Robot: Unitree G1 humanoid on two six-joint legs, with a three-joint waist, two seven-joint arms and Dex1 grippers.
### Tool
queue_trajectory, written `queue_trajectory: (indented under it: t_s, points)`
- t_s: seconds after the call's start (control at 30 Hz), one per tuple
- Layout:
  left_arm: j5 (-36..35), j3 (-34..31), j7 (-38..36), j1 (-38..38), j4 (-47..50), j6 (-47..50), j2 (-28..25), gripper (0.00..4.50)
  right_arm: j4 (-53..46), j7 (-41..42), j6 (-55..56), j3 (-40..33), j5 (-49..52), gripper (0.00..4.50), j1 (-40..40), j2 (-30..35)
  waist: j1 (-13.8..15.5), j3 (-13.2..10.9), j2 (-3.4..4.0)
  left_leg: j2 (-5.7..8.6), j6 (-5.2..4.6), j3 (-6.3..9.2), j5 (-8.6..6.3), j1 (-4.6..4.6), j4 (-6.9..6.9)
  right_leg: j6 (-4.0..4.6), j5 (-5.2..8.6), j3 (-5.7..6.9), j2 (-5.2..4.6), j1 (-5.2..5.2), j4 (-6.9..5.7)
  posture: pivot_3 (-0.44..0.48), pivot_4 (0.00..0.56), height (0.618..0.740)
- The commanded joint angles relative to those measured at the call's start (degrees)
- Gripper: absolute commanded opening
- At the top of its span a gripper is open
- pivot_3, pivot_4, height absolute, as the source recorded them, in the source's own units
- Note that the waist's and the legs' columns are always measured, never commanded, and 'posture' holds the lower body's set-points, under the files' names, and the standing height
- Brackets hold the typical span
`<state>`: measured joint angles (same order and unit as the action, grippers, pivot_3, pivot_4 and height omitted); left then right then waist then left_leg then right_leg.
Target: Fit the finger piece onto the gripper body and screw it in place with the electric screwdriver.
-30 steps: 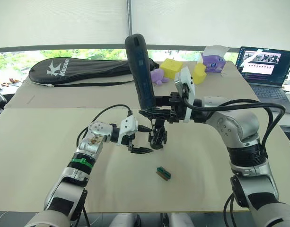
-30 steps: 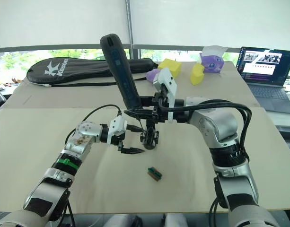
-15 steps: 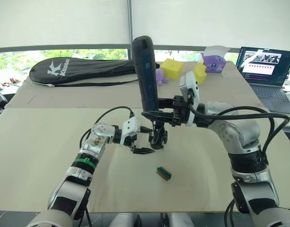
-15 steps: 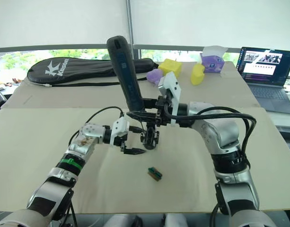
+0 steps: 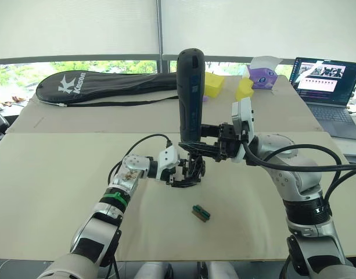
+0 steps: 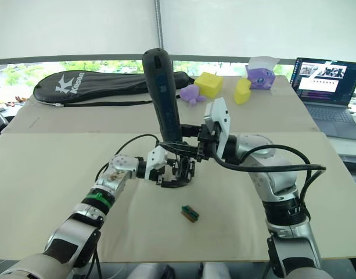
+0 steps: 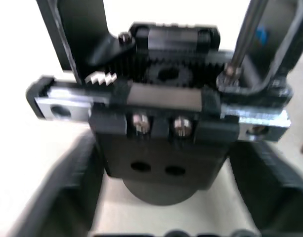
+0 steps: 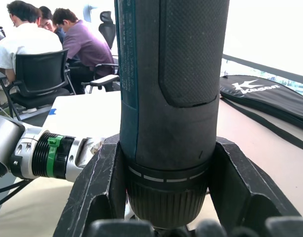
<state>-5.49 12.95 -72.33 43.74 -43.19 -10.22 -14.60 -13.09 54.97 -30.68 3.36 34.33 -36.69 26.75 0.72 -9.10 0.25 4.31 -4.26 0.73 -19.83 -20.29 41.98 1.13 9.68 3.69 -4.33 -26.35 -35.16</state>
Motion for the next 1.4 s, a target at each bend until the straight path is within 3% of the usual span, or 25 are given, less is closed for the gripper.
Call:
queue_trajectory:
  t_s: [0.03,0.5,0.9,1.4]
  points:
    - [0.30,-0.49,-0.28,1.90,-1.11,-1.82,0.09,2.30,-1.78,0.81,2.48,-1.19,0.13,1.92,0.49,0.29,-0.02,0.00,0.00,0.00,0.00,0.00,0.00,0.00,0.00,0.00,0.00,0.00,0.00,0.00,0.01,0.000,0.150,0.740]
    - [0.81,-0.73,-0.79,1.99,-2.37,-2.81,0.02,2.30,4.46,8.86,7.29,3.26,-3.18,1.92,1.47,1.98,-0.05,0.10,-0.12,0.00,0.00,0.00,0.00,0.05,0.00,0.00,0.00,-0.02,0.00,0.04,0.02,0.000,0.150,0.740]
    - [0.90,-0.85,-0.66,1.78,-1.67,-2.81,-0.04,2.30,9.94,7.02,1.88,6.38,-4.98,1.92,0.24,2.21,-0.04,0.32,-0.35,-0.01,0.00,0.02,0.00,0.08,0.00,0.00,0.00,-0.02,-0.02,0.06,0.02,0.000,0.150,0.740]
    - [0.79,-1.00,-0.98,2.44,-1.49,-2.56,-0.22,2.30,12.71,8.54,5.48,8.43,-7.78,1.92,2.28,3.60,-0.05,0.52,-0.42,-0.02,0.00,0.03,0.00,0.11,0.00,0.00,0.00,-0.03,-0.02,0.09,0.02,0.000,0.150,0.740]
